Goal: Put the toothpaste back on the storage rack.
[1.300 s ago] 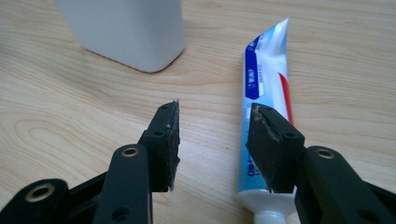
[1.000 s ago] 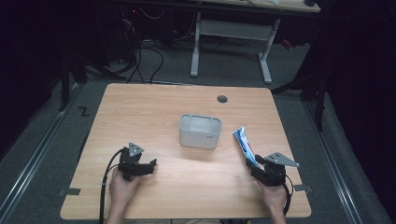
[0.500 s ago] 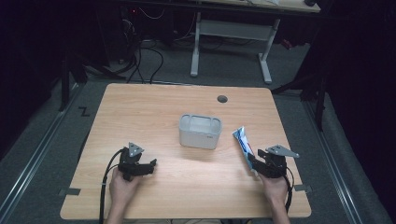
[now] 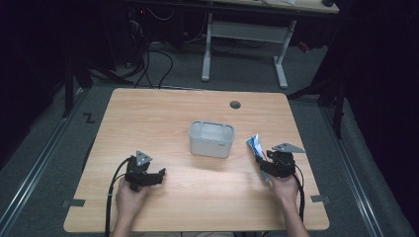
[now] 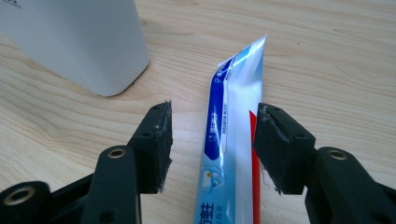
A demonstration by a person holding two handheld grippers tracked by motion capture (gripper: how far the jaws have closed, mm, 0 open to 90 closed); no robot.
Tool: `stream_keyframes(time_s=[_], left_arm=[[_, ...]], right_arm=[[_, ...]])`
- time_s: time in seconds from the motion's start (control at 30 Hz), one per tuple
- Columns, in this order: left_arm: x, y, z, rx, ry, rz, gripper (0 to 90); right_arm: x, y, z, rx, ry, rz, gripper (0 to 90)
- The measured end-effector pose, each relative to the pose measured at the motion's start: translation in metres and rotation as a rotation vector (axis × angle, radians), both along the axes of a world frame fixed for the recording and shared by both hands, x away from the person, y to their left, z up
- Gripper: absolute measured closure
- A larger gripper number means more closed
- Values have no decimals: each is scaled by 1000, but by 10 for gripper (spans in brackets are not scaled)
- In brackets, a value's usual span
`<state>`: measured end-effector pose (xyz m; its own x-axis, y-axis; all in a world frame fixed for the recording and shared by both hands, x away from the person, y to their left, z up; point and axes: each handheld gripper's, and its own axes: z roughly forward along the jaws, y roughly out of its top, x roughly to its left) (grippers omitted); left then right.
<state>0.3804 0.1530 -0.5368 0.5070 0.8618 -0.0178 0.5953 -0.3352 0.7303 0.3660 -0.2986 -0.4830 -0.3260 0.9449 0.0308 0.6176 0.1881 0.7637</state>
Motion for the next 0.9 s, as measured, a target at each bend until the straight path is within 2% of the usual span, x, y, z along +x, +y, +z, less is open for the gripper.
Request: stream_keyframes(time_s=[0.4, 0.6, 0.9], left_arm=[[0, 0, 0, 1, -2, 1, 177], [0, 0, 0, 1, -2, 1, 177], [0, 0, 0, 2, -2, 0, 177]], right_arm=[[21, 9, 0, -44, 35, 1, 451], [33, 12, -4, -64, 82, -6, 445], [43, 17, -6, -111, 117, -12, 449]])
